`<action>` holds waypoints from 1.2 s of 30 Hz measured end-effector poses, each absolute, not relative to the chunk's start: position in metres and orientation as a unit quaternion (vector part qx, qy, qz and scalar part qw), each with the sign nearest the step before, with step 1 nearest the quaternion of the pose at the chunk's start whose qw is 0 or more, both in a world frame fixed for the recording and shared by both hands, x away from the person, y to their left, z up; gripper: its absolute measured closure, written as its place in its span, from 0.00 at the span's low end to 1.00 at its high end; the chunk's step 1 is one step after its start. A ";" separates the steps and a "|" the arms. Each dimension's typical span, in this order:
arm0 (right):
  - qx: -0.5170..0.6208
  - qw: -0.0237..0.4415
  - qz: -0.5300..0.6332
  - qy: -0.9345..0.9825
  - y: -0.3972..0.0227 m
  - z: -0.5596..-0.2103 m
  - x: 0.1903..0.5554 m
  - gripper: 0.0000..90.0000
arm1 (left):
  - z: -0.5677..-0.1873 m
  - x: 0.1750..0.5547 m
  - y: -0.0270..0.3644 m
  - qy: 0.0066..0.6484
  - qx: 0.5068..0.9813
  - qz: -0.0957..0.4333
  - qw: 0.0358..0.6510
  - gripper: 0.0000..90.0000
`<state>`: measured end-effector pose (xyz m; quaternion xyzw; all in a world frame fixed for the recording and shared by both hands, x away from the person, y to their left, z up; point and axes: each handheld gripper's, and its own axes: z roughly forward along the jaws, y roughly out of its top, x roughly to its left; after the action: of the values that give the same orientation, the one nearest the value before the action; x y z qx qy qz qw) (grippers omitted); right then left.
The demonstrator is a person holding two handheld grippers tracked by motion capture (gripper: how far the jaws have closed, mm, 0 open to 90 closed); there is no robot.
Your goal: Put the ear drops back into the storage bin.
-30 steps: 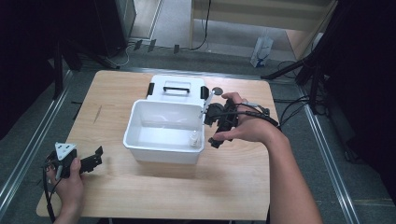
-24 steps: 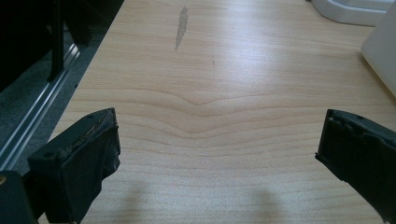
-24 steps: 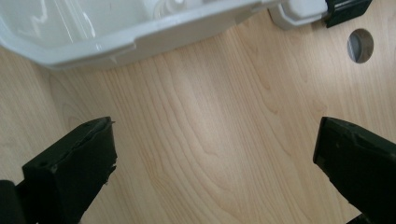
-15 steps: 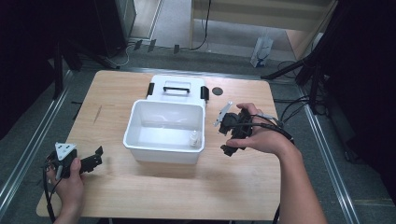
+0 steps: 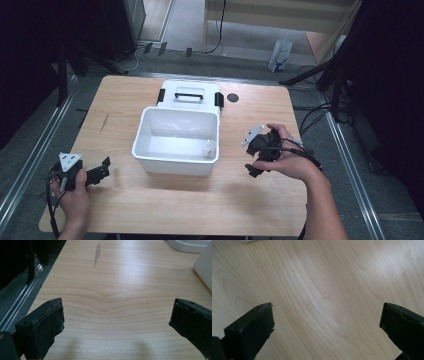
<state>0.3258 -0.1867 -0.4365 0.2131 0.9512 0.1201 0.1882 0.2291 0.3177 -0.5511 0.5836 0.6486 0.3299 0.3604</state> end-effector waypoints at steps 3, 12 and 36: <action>0.224 0.191 0.127 0.947 -0.194 -0.445 0.321 0.00 | -0.551 0.229 0.318 0.649 0.584 0.330 0.360 0.00; 0.280 0.203 0.179 0.921 -0.218 -0.472 0.301 0.00 | -0.551 0.229 0.318 0.648 0.584 0.330 0.360 0.00; 0.431 0.235 0.345 0.800 -0.286 -0.529 0.247 0.00 | -0.551 0.229 0.315 0.643 0.588 0.339 0.354 0.00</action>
<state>0.2467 -0.2859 -0.5285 0.4308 0.8004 0.3447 0.2347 0.2290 0.3152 -0.5510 0.5882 0.6434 0.3387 0.3540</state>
